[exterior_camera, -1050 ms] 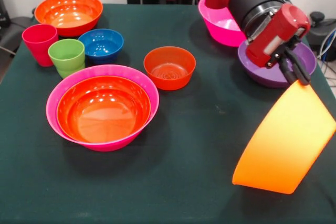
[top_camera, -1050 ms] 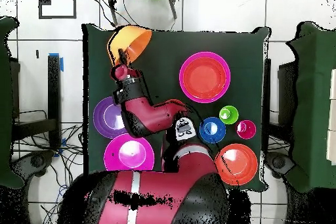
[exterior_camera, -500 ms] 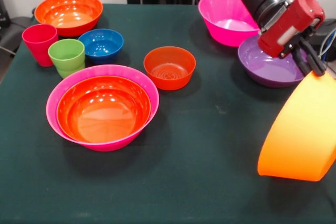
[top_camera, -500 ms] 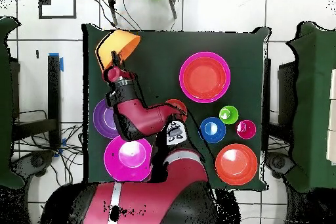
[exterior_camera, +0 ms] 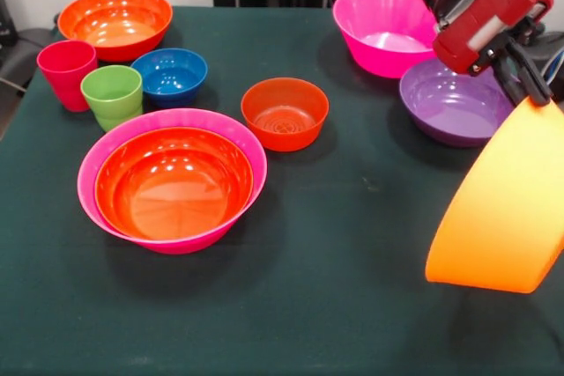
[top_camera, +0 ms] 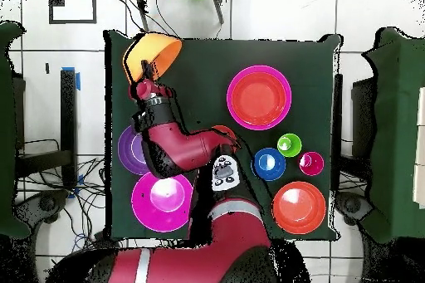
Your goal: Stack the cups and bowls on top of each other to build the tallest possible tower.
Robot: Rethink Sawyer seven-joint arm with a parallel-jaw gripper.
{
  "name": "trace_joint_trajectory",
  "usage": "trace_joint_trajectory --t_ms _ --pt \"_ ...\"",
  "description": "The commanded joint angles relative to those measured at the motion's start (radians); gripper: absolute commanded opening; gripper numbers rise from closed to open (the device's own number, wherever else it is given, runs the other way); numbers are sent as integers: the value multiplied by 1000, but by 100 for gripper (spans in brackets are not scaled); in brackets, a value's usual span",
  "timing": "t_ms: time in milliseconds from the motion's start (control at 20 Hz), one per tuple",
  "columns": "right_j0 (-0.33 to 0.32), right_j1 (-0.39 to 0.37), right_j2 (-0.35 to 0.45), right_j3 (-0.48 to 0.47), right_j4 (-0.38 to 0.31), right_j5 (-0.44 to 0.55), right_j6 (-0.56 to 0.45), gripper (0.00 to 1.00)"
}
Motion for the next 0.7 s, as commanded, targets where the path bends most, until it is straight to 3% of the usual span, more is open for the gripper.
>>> trace_joint_trajectory --t_ms 50,700 --pt "-19 39 65 -23 -25 77 73 0" --pt "-3 110 70 -69 11 11 48 0"
